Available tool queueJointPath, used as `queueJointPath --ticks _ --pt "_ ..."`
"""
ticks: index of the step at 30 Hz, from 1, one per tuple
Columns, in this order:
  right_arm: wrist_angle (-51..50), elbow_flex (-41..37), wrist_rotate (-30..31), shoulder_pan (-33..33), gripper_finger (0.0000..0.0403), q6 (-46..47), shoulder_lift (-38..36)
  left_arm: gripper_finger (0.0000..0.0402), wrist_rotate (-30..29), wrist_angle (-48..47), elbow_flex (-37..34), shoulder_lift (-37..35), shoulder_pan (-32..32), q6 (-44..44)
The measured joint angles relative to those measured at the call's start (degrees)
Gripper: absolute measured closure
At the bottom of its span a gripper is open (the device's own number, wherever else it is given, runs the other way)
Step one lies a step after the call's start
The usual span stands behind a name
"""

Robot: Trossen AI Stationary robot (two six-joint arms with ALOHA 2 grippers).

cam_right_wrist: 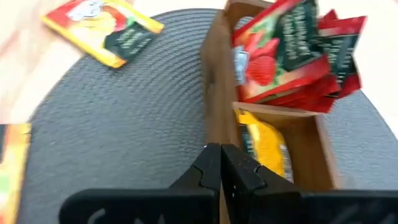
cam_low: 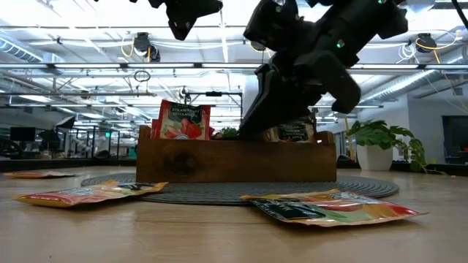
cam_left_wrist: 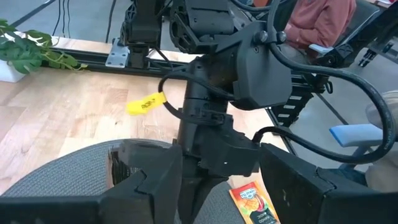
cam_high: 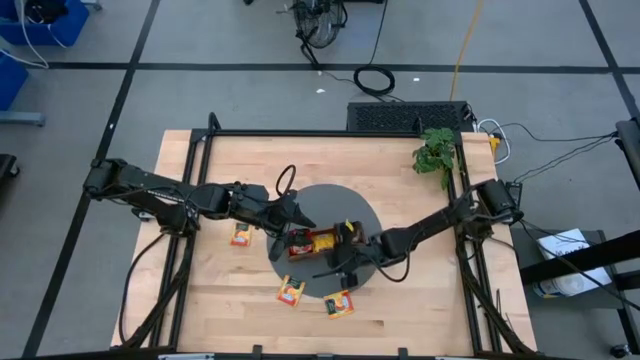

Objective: Pick & Place Tea
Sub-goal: Put the yellow tea bag into the middle section of the wooden organizer

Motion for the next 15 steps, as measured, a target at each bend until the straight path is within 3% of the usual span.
queueJointPath --ticks 11,15 --pt "-0.1 0.0 1.8 -2.3 0.0403 -0.1 0.0 0.0185 0.0 0.0 0.0 0.0 0.0 0.0" --pt "0.0 0.0 5.2 -2.3 0.0403 -0.5 0.0 0.0185 0.0 0.0 0.0 0.0 0.0 0.0"
